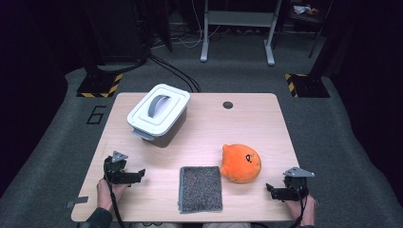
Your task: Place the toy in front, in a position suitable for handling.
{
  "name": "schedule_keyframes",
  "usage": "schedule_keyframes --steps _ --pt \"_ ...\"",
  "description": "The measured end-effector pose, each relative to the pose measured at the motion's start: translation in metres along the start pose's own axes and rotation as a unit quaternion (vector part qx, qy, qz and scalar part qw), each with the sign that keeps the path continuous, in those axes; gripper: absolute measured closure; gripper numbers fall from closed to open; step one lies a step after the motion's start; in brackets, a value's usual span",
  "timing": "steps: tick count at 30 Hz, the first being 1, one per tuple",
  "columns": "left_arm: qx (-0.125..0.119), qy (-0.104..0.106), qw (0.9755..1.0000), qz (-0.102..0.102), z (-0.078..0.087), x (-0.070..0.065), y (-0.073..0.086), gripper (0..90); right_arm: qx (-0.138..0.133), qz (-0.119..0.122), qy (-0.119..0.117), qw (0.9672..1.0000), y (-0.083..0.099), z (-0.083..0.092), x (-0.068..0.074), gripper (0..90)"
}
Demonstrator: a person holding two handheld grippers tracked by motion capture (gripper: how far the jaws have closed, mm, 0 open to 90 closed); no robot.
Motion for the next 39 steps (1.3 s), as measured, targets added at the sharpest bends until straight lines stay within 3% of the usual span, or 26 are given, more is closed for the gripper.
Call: schedule_keyframes --steps 3,5,8,10,11,23,29,39 --pt "0.01 -0.002 0.9999 -0.01 -0.004 -0.002 0.005 0.0 -0.005 -0.007 -0.005 1.0 0.0 0.001 0.0 3.5" --pt "0.002 -0.013 0.9997 -0.019 -0.005 -0.004 0.006 0.0 -0.012 -0.012 -0.014 0.9998 0.0 0.003 0.0 3.9" --pt "-0.006 -0.012 0.9998 -0.015 -0.006 -0.003 0.007 0.0 -0.012 -0.007 -0.019 0.9997 -0.004 0.005 0.004 4.1" --pt "-0.012 -0.02 0.9992 -0.032 -0.006 -0.003 0.01 0.0 -0.016 -0.005 -0.025 0.9995 -0.009 0.007 0.008 4.2" --pt "-0.02 -0.02 0.9992 -0.029 -0.007 -0.003 0.011 0.0 -0.02 -0.002 -0.029 0.9994 -0.011 0.008 0.009 4.3" --pt "-0.02 -0.01 0.999 -0.039 -0.005 -0.003 0.012 0.0 -0.052 0.024 -0.066 0.9962 -0.048 0.025 0.032 4.6" --pt "-0.02 -0.009 0.999 -0.039 -0.005 -0.004 0.012 0.0 -0.056 0.041 -0.083 0.9941 -0.07 0.022 0.038 5.9" --pt "-0.02 -0.008 0.999 -0.04 -0.005 -0.004 0.012 0.0 -0.046 0.039 -0.116 0.9914 -0.088 -0.003 0.045 9.7"
Point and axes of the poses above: each handheld gripper's, and its own axes: z roughly backward along the jaws, y roughly out of its underside, x roughly to its left, the point moved 1 cm from there along -z, roughly forward along the jaws, and after that the axes turned 12 degrees about -y, right-handed, at the moved point
